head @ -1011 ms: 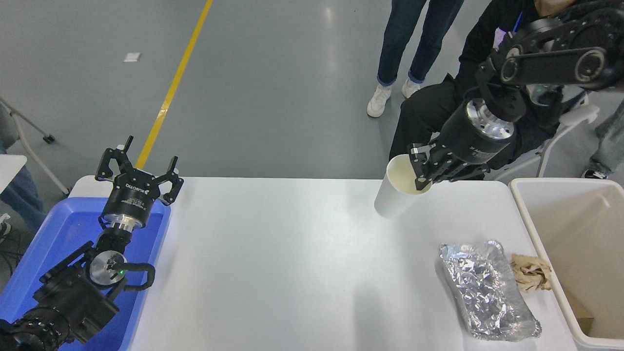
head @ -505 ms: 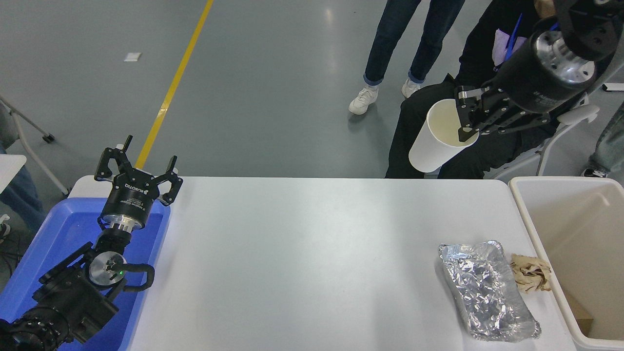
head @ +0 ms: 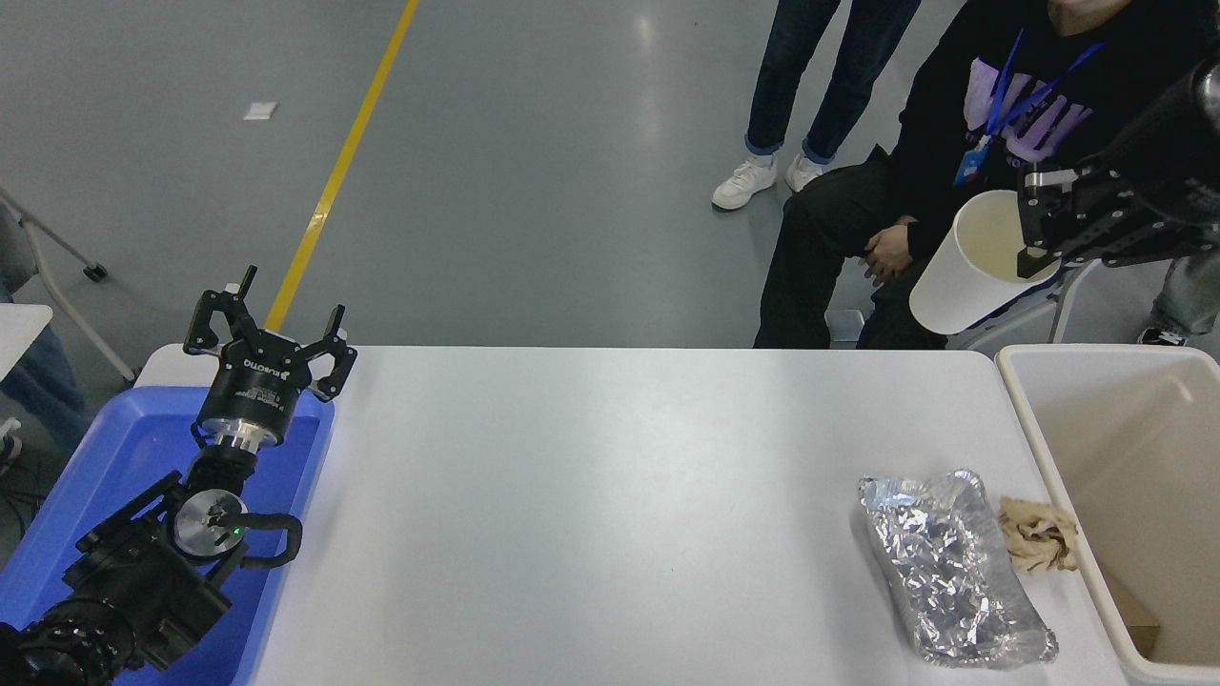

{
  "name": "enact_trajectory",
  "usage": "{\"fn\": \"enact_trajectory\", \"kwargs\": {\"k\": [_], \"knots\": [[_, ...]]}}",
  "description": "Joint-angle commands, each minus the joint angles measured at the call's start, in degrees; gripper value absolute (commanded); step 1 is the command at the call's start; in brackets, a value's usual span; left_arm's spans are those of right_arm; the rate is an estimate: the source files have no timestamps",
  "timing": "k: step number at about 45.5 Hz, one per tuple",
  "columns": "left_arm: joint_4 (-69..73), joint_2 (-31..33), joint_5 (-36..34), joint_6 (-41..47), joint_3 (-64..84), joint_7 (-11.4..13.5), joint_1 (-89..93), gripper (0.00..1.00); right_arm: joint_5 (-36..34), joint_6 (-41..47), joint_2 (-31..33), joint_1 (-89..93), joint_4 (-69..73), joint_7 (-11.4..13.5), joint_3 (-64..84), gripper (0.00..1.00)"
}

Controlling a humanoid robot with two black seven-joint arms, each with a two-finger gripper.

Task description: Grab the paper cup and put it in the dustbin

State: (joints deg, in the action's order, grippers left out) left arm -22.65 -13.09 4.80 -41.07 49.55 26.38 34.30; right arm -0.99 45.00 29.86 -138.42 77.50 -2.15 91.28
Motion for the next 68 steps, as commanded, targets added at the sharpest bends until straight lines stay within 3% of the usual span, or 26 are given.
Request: {"fn": "enact_trajectory", "kwargs": {"k": [1,12,23,29,48,68], "knots": [[0.0,0.0,0.0,0.0,0.0,0.0,0.0,0.98,2.4,-0.8,15.0,8.9,-5.8,0.1,4.7,0.00],[0.0,0.0,0.0,0.0,0.0,0.0,0.0,0.98,3.4,-15.8,20.7,31.1,-19.9,0.1,-6.2,0.00],[0.0,0.0,0.0,-0.1,0.0,0.1,0.0,0.98,3.5,-35.3,19.8,62.5,-37.1,0.1,-25.1,0.00],[0.0,0.0,0.0,-0.1,0.0,0.1,0.0,0.98,2.9,-43.2,15.1,75.7,-45.0,0.1,-32.0,0.00],[0.0,0.0,0.0,-0.1,0.0,0.0,0.0,0.98,1.3,-44.6,-1.4,100.6,-73.4,0.1,-45.0,0.00],[0.0,0.0,0.0,-0.1,0.0,0.1,0.0,0.98,1.3,-44.8,-2.4,103.2,-74.7,0.3,-45.6,0.00]]}}
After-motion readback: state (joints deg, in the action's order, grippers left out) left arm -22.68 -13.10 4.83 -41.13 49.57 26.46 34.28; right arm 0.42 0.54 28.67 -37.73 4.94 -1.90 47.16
